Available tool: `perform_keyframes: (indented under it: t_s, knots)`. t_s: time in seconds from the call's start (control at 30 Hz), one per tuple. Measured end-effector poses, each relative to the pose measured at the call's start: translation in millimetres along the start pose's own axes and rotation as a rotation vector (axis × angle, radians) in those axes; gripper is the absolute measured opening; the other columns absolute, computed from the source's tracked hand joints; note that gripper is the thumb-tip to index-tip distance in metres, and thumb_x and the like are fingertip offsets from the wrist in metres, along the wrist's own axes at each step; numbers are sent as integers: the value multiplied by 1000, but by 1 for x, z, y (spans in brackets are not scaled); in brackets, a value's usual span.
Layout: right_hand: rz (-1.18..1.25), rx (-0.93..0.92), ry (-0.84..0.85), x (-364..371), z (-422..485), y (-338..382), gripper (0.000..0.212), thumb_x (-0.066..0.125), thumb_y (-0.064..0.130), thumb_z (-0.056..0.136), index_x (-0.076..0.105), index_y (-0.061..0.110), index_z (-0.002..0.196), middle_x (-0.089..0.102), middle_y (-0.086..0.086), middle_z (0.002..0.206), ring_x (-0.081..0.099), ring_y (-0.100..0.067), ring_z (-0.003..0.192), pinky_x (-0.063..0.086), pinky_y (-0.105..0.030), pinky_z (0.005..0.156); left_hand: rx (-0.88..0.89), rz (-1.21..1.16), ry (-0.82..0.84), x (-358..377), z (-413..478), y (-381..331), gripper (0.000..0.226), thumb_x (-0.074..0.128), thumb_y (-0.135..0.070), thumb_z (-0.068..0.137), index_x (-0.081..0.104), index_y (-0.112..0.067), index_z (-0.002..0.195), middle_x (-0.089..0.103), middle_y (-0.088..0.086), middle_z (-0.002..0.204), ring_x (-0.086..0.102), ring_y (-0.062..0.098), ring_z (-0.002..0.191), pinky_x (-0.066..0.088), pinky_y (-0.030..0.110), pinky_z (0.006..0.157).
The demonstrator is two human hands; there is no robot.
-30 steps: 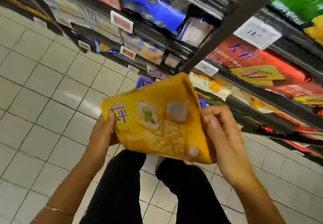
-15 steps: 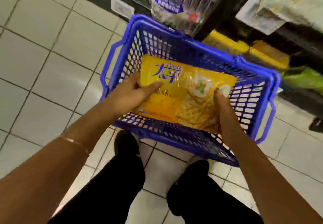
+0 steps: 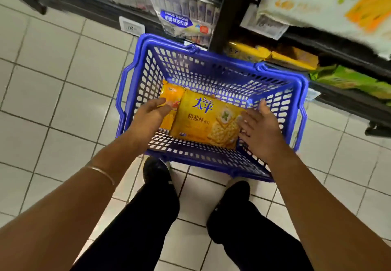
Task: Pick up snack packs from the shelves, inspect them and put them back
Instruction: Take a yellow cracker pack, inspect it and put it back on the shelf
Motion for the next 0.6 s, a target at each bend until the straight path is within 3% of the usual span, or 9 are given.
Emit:
perform_keyframes:
  t_s: [0.1, 0.2, 0.33, 0.47, 0.6]
  knots:
    - [7, -60, 64, 7, -106, 39, 66, 33, 60, 106, 49, 15, 151, 61, -1, 145, 54, -26, 138, 33, -49, 119, 41, -97, 4, -28, -93, -52, 26, 68, -28, 100, 70, -22, 125, 74, 8, 124, 70, 32, 117, 57, 53, 102]
    - [16, -124, 121, 4, -224, 83, 66, 33, 60, 106, 50, 14, 150, 66, -4, 141, 60, -27, 133, 38, -50, 117, 142, -116, 79, -45, -203, -114, 28, 65, -26, 102, 68, -23, 130, 76, 3, 122, 71, 31, 117, 58, 44, 96]
    - [27, -225, 161, -13, -377, 138, 59, 36, 55, 107, 57, 12, 141, 71, -7, 132, 69, -25, 119, 51, -39, 95, 269, -251, 191, -59, -353, -194, 32, 60, -35, 94, 67, -28, 125, 74, 2, 129, 70, 26, 119, 50, 40, 97]
    - [10, -351, 131, -44, -522, 193, 50, 36, 51, 109, 60, 12, 131, 74, -6, 118, 73, -22, 105, 55, -32, 82, 353, -331, 289, -53, -486, -262, 21, 50, -36, 104, 66, -31, 117, 73, -2, 121, 70, 22, 118, 47, 40, 103]
    - [40, -574, 167, -83, -637, 248, 53, 38, 57, 104, 61, 16, 130, 74, -6, 119, 71, -22, 106, 53, -35, 86, 525, -420, 410, -38, -593, -315, 28, 52, -38, 96, 63, -26, 119, 72, 3, 125, 68, 25, 118, 50, 38, 95]
Point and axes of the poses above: each hand's wrist, its own z-axis towards the middle knuckle, its own x-axis out of the palm, y = z × x, the point moved 4 cm from there along z, towards the middle knuckle
